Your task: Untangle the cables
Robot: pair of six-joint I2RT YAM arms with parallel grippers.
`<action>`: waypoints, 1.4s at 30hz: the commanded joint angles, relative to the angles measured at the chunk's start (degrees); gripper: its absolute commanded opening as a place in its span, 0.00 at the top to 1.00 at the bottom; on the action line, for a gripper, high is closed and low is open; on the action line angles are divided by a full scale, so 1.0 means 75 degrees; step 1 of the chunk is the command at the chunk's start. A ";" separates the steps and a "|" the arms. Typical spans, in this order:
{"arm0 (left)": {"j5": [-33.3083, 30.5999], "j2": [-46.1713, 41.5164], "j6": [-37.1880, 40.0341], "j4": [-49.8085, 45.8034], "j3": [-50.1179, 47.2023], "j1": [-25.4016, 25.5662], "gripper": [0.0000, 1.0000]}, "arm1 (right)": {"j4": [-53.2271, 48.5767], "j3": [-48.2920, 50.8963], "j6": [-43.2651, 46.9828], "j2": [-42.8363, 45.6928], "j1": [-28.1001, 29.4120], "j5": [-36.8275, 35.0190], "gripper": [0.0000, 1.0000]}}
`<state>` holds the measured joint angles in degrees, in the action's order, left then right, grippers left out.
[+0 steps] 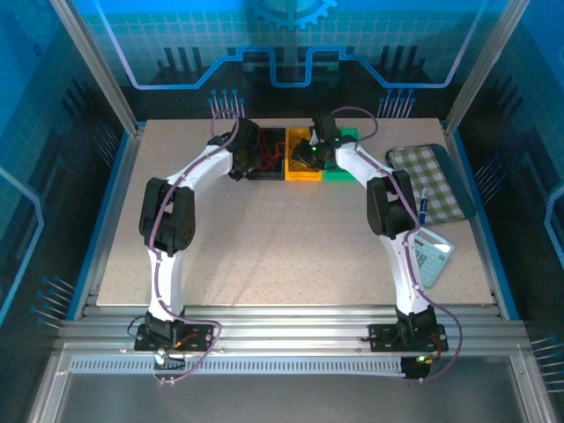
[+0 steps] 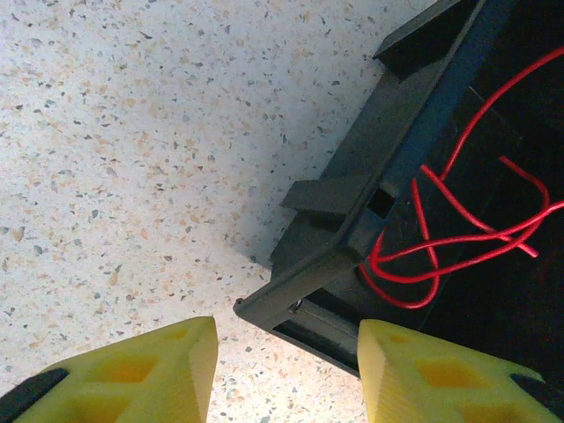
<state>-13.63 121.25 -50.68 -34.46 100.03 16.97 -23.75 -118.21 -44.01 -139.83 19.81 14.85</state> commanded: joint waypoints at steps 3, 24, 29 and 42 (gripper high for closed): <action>0.0117 0.0010 0.0100 -0.0259 0.0104 -0.0060 0.54 | -0.0032 0.0117 -0.0295 -0.0060 -0.0004 0.0448 0.74; 0.0262 0.0059 0.0091 -0.0174 0.0077 -0.0063 0.54 | -0.0145 0.0289 -0.0460 0.0148 0.0064 0.0867 0.73; 0.0317 0.0131 0.0135 -0.0198 0.0145 -0.0071 0.54 | -0.0179 0.0470 -0.0442 0.0243 0.0080 0.0769 0.74; 0.0328 0.0147 0.0215 -0.0285 0.0163 -0.0107 0.54 | -0.0296 0.1018 -0.0248 0.0686 0.0123 0.0708 0.77</action>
<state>-12.10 121.62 -50.46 -34.70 100.03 16.86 -22.52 -112.18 -46.50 -136.88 19.97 19.59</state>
